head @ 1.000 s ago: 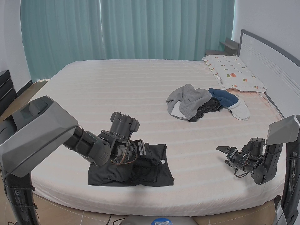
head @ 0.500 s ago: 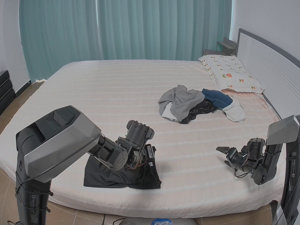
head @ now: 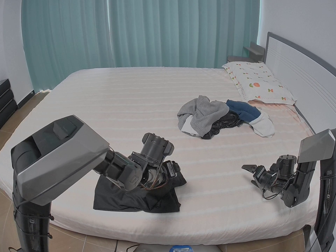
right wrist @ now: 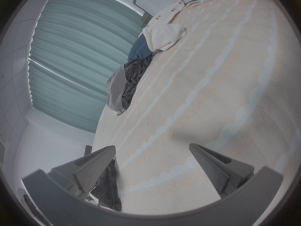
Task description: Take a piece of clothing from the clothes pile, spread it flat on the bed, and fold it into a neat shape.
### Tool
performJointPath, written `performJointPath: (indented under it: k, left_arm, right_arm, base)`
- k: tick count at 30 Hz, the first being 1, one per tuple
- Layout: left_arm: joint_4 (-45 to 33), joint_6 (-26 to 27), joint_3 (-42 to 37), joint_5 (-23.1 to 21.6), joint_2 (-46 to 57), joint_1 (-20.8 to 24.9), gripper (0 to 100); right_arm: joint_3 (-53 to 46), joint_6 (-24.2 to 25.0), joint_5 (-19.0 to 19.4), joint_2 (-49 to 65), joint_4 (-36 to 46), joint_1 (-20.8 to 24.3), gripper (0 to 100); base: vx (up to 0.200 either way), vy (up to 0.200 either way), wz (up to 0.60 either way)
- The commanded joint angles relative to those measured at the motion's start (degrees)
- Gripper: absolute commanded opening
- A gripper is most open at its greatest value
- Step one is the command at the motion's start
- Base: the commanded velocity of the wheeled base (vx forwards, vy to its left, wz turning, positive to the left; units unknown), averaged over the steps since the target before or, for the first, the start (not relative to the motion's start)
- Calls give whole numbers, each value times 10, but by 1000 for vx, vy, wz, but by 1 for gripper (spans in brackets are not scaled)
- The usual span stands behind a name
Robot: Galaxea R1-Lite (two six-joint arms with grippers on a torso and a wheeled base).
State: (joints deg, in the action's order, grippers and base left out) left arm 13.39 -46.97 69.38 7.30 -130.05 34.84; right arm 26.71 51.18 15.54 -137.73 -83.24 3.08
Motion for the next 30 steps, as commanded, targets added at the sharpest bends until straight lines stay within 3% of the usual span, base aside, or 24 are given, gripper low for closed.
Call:
performJointPath:
  k: [1, 6, 10, 16, 24, 30]
  left_arm:
    - [5, -7, -82, -20, 62, -44, 100]
    - [26, -24, -141, -41, 93, -84, 100]
    - [96, -74, -220, -81, 113, -114, 100]
    - [188, -111, -264, -114, 95, -144, 100]
    - [210, -116, -269, -111, 67, -152, 100]
    - [213, -151, -261, -120, 69, -175, 100]
  right_arm:
    - [-1, 0, 0, -1, 0, 3, 100]
    - [0, 0, 0, -1, 0, 3, 100]
    - [0, 0, 0, -1, 0, 3, 100]
    - [0, 0, 0, -1, 0, 3, 100]
    - [0, 0, -1, -2, 0, 3, 100]
    - [2, 0, 0, -1, 0, 4, 100]
  base:
    - [0, 0, 0]
    - [0, 0, 0]
    - [0, 0, 0]
    - [-100, 0, 0]
    - [0, 0, 0]
    - [0, 67, 0]
